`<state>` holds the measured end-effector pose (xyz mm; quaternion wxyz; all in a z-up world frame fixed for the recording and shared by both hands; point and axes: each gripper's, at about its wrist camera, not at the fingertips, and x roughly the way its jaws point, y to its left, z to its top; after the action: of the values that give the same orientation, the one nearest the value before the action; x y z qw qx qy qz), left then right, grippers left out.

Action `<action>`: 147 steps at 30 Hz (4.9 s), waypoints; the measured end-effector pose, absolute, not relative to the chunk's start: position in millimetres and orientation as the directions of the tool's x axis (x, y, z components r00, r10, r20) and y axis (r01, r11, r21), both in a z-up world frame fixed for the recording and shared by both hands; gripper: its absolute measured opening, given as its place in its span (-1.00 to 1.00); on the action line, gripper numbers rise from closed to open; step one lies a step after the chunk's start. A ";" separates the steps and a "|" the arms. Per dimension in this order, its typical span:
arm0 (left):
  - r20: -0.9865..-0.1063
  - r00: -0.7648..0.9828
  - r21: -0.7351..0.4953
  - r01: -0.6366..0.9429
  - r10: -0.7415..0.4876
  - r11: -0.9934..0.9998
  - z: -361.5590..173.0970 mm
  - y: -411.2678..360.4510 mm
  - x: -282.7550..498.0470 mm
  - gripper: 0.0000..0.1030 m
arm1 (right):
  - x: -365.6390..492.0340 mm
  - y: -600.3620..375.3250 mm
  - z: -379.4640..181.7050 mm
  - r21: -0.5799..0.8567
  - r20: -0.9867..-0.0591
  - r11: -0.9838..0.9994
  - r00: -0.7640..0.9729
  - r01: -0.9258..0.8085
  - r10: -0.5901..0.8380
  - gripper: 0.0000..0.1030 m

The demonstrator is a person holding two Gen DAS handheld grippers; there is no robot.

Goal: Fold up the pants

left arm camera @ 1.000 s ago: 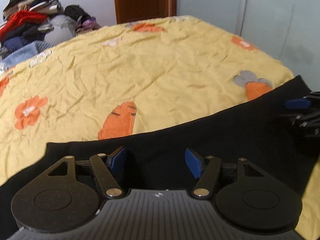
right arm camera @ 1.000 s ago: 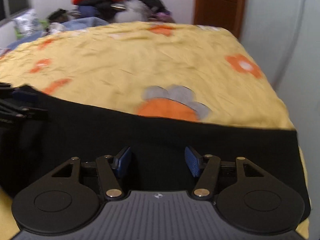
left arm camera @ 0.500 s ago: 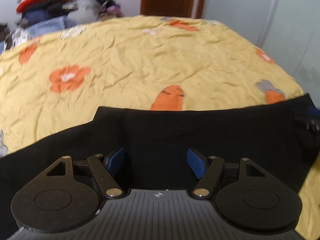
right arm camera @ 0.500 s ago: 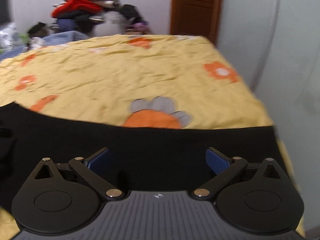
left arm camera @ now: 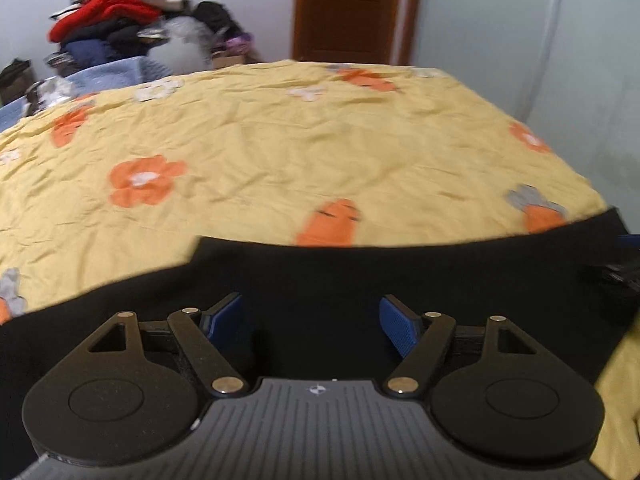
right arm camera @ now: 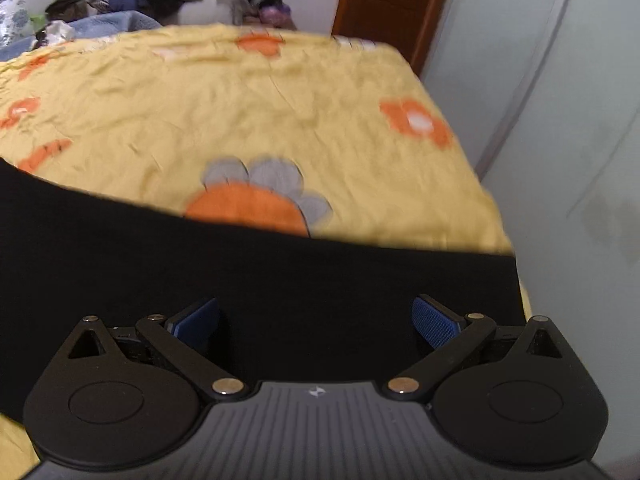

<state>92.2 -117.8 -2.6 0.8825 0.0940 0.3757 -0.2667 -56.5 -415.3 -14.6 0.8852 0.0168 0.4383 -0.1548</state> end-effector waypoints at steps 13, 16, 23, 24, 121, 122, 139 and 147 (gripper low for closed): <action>-0.751 0.468 -0.040 0.671 -0.465 0.740 -24.4 -176.0 37.9 0.50 | -88.2 -441.8 -13.6 -0.065 -0.789 0.943 0.562 0.327 -0.249 1.00; -0.757 0.458 -0.022 0.695 -0.466 0.719 -31.5 -191.2 31.2 0.51 | -97.3 -458.1 -21.1 0.012 -0.783 0.940 0.587 0.341 -0.204 1.00; -0.739 0.509 0.024 0.675 -0.442 0.737 -37.8 -208.1 29.3 0.66 | -59.9 -490.0 -28.0 0.010 -0.749 0.924 0.615 0.382 -0.246 1.00; -0.739 0.508 0.019 0.673 -0.443 0.740 -35.8 -207.7 29.5 0.64 | -56.4 -492.8 -26.2 0.012 -0.758 0.923 0.606 0.384 -0.242 1.00; -0.430 0.019 -0.896 0.109 -0.902 0.430 -65.5 -192.2 105.3 0.94 | -111.4 -330.7 1.6 0.134 -0.491 0.988 0.871 0.083 -0.006 -0.88; -0.418 0.026 -0.904 0.094 -0.908 0.418 -65.6 -191.4 106.6 0.90 | -111.9 -324.1 2.0 0.097 -0.492 0.993 0.870 0.070 -0.013 -0.88; -0.554 0.088 -0.793 0.247 -0.828 0.556 -60.2 -186.0 104.5 -0.77 | -84.2 -269.6 -19.0 -0.214 -0.588 0.977 0.796 0.021 -0.146 -0.39; -0.557 0.106 -0.775 0.289 -0.823 0.562 -60.4 -189.1 101.3 -0.82 | -88.8 -268.9 -20.7 -0.224 -0.573 0.974 0.806 0.022 -0.150 -0.45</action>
<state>101.3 -189.1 -60.4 0.7010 -0.2483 0.5381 -0.3967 -88.8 -268.9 -20.7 0.9445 -0.1037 0.3083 -0.0456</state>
